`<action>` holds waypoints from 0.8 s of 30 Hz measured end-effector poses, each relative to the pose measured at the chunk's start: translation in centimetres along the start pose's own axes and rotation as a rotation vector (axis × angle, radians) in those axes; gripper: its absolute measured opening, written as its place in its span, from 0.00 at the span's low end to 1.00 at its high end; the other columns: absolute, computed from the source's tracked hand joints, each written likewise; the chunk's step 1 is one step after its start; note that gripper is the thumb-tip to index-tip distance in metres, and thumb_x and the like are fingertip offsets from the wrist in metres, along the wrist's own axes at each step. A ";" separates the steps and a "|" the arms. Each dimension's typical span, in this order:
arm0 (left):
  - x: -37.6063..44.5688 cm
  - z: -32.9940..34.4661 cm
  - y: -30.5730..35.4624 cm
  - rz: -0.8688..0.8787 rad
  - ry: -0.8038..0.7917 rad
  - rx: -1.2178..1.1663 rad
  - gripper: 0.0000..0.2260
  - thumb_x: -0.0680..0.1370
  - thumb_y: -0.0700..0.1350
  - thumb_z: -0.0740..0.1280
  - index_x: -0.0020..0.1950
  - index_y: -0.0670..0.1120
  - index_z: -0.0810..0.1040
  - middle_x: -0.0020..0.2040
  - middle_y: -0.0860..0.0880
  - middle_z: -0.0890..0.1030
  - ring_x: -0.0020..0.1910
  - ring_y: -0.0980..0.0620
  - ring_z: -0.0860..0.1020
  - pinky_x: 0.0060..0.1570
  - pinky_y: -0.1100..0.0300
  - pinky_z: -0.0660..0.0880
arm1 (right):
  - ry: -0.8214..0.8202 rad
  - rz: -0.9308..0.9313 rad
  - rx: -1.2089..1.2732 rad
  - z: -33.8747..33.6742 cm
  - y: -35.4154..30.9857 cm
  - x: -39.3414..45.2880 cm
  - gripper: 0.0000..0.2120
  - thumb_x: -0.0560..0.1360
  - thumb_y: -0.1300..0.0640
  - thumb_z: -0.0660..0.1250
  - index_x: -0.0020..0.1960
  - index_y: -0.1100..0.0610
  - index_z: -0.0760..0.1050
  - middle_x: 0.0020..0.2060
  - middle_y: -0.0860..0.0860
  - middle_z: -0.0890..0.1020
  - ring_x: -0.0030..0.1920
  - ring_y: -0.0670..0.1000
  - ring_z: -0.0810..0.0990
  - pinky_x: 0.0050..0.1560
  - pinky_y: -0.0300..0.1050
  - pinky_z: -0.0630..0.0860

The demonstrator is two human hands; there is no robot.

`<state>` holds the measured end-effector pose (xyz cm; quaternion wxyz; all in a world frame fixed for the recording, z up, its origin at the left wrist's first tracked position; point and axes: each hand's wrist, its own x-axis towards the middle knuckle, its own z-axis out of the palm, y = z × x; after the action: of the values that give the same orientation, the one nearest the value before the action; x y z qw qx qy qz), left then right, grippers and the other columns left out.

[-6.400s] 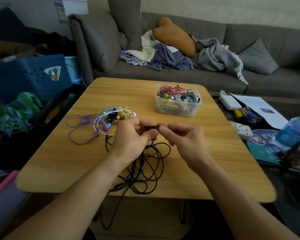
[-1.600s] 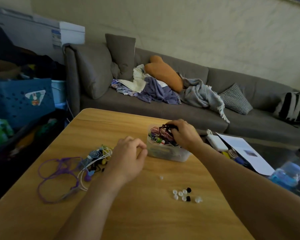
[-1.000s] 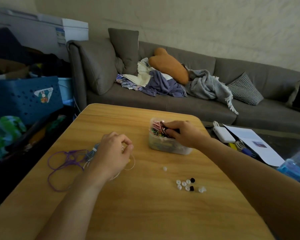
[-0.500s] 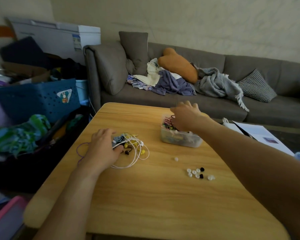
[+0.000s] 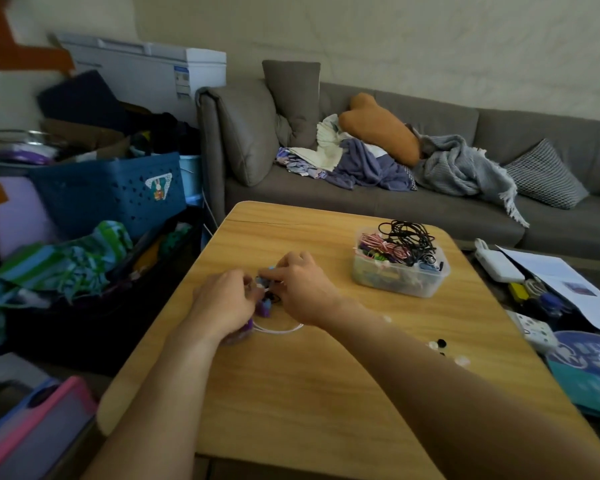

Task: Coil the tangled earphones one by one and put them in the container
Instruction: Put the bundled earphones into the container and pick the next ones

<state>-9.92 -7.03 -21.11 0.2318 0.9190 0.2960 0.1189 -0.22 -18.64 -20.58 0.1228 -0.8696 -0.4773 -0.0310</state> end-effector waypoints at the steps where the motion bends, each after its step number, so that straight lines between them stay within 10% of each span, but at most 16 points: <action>1: 0.3 0.1 -0.3 0.008 -0.014 0.003 0.12 0.78 0.54 0.66 0.59 0.52 0.78 0.53 0.50 0.82 0.54 0.46 0.78 0.55 0.48 0.76 | -0.003 -0.024 -0.049 0.3 0.0 0.1 0.22 0.81 0.54 0.61 0.74 0.44 0.66 0.60 0.53 0.71 0.59 0.55 0.68 0.61 0.50 0.70; 15: 0.6 -1.2 0.1 0.109 0.131 -0.441 0.26 0.75 0.51 0.72 0.70 0.52 0.68 0.59 0.54 0.76 0.57 0.54 0.75 0.52 0.60 0.70 | 0.282 0.152 0.508 -4.3 0.4 1.0 0.05 0.74 0.57 0.72 0.49 0.51 0.79 0.46 0.47 0.84 0.49 0.46 0.81 0.47 0.39 0.75; 21: 0.2 -0.8 1.5 0.163 0.049 -0.692 0.27 0.73 0.53 0.74 0.68 0.53 0.68 0.54 0.56 0.79 0.45 0.50 0.82 0.43 0.52 0.81 | 0.341 0.223 0.888 -5.0 0.7 0.6 0.10 0.75 0.61 0.72 0.55 0.53 0.77 0.45 0.51 0.85 0.44 0.49 0.85 0.46 0.45 0.82; 24: 0.1 -0.4 1.8 0.204 0.100 -0.577 0.22 0.72 0.51 0.75 0.62 0.55 0.72 0.49 0.56 0.79 0.45 0.57 0.80 0.42 0.67 0.76 | 0.335 0.205 0.919 -5.8 0.9 0.3 0.13 0.74 0.62 0.71 0.58 0.54 0.78 0.47 0.52 0.84 0.44 0.51 0.85 0.41 0.43 0.80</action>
<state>-9.10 -8.08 -19.88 0.4552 0.8331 0.1671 0.2659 1.10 -20.28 -15.09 0.5708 -0.7510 -0.3273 0.0555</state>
